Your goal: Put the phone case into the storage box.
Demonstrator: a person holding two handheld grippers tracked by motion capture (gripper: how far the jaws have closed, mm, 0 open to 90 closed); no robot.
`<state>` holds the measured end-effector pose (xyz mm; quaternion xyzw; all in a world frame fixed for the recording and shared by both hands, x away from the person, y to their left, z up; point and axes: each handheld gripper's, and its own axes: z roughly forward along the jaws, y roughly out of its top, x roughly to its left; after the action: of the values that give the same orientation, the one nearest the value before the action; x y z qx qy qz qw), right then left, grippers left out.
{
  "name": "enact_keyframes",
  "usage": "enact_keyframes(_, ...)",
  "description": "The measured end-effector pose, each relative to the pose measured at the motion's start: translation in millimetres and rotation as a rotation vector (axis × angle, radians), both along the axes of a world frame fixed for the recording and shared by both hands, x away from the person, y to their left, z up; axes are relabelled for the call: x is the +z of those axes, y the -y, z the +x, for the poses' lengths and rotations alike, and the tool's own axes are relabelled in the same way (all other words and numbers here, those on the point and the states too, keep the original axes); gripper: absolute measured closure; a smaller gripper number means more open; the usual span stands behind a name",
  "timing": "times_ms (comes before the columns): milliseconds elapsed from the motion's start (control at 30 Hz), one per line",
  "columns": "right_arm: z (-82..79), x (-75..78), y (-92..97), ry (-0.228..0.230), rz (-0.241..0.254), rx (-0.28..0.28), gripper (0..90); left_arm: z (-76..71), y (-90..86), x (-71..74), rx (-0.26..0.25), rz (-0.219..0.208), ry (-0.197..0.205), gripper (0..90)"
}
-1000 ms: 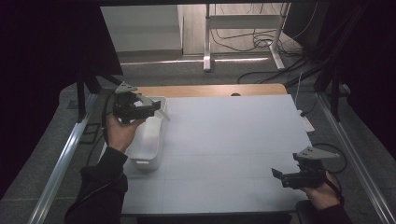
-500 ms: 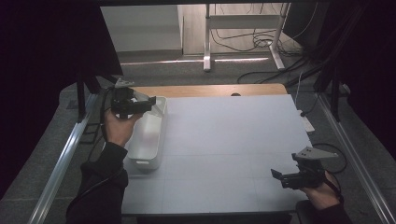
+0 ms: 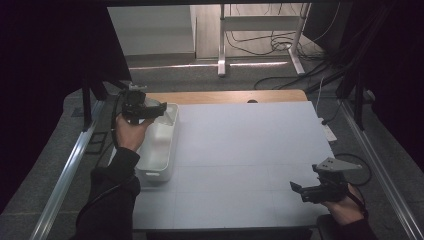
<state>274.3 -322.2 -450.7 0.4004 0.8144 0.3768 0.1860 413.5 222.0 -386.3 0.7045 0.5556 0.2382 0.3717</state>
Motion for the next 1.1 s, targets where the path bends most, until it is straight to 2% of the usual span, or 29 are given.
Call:
enact_keyframes(133,0.4,-0.1,1.0,-0.003,0.006,-0.005,0.0,7.7,2.8,2.5,0.011,0.019,-0.011,16.8)
enact_keyframes(267,0.1,0.1,1.1,-0.003,0.006,-0.002,0.0,12.4,3.6,2.6,0.016,0.015,-0.028,16.8)
enact_keyframes(567,0.4,-0.1,0.4,-0.006,0.004,0.009,0.0,29.3,10.1,-2.7,0.033,0.051,-0.074,16.8)
enact_keyframes(800,0.0,-0.6,-1.3,-0.005,-0.006,0.025,0.0,42.4,14.4,-3.5,0.046,0.067,-0.096,16.8)
enact_keyframes(967,-0.1,-0.7,-1.7,-0.005,-0.009,0.03,0.0,50.1,18.0,-6.8,0.066,0.097,-0.113,16.8)
enact_keyframes(1100,0.1,-0.7,-0.9,-0.007,-0.006,0.033,0.0,55.1,17.1,-10.4,0.079,0.1,-0.121,16.8)
